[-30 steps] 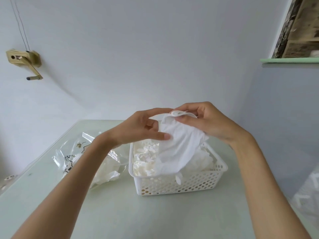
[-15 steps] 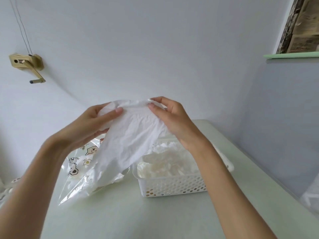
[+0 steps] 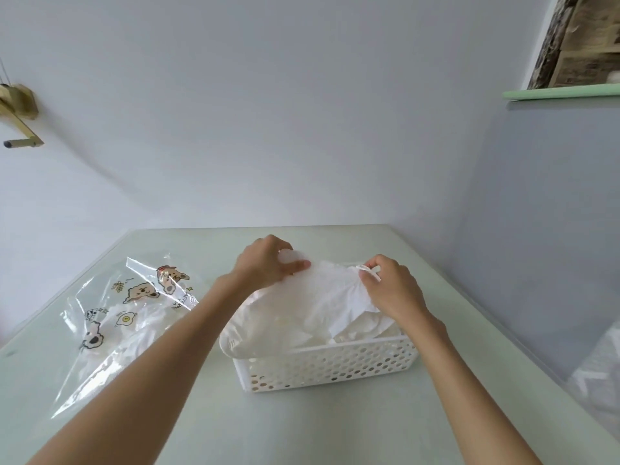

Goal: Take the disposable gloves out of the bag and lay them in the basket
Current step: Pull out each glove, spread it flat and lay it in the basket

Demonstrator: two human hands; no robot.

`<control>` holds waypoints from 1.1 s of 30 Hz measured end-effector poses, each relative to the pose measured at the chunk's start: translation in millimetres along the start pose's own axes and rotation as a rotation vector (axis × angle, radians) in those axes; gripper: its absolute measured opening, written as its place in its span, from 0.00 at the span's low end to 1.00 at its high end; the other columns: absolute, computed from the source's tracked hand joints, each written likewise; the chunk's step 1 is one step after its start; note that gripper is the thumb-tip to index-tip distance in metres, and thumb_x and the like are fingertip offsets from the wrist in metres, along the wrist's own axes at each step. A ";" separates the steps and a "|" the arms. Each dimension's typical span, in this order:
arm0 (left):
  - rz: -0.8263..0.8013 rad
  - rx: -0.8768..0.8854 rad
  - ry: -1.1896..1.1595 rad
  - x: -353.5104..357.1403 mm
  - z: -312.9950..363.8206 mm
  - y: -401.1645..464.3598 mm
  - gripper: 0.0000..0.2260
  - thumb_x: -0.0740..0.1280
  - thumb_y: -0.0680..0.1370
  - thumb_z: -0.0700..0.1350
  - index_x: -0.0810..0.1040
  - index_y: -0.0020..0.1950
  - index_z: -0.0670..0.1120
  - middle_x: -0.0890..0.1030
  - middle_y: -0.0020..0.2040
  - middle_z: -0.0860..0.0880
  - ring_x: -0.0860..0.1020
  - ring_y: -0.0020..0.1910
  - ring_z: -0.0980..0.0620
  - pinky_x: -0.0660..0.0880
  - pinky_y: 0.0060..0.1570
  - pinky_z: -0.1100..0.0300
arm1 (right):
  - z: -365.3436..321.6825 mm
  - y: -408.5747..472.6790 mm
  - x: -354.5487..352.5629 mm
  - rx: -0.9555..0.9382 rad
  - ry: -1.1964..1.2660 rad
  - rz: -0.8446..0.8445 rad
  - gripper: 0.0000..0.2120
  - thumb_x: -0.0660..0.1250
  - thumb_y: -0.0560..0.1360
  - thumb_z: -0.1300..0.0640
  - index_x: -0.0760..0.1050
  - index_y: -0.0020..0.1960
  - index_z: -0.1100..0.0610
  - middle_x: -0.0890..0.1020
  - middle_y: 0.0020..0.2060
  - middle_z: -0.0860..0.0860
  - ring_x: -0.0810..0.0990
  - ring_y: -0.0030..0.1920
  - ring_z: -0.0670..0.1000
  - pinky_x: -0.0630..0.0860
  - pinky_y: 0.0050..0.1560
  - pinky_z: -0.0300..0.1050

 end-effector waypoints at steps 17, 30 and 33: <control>-0.072 0.096 0.447 -22.9 8.8 -67.3 0.20 0.62 0.72 0.69 0.73 0.50 0.54 0.77 0.48 0.57 0.75 0.51 0.53 0.70 0.44 0.58 | 6.2 1.4 0.5 -0.080 -0.110 -0.043 0.20 0.57 0.80 0.63 0.63 0.71 0.51 0.75 0.64 0.52 0.75 0.61 0.57 0.70 0.55 0.48; -0.316 -0.102 0.521 -44.9 -14.5 -66.1 0.13 0.69 0.75 0.53 0.78 0.59 0.55 0.78 0.52 0.55 0.75 0.56 0.51 0.68 0.49 0.60 | 1.6 0.1 5.1 -0.134 -0.271 -0.021 0.21 0.58 0.78 0.66 0.67 0.68 0.52 0.77 0.62 0.53 0.77 0.58 0.57 0.71 0.50 0.46; -0.258 -0.069 0.514 -44.1 0.0 -58.7 0.19 0.66 0.75 0.41 0.73 0.65 0.54 0.75 0.58 0.54 0.71 0.62 0.51 0.69 0.55 0.58 | -1.3 -2.3 7.4 -0.150 -0.290 -0.020 0.22 0.60 0.77 0.67 0.67 0.68 0.52 0.78 0.61 0.51 0.78 0.56 0.57 0.70 0.49 0.45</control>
Point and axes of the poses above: each hand's wrist, its own y-axis towards the middle knuckle, its own x-axis out of the palm, z = x × y, the point moved 6 cm from there along y, towards the middle knuckle
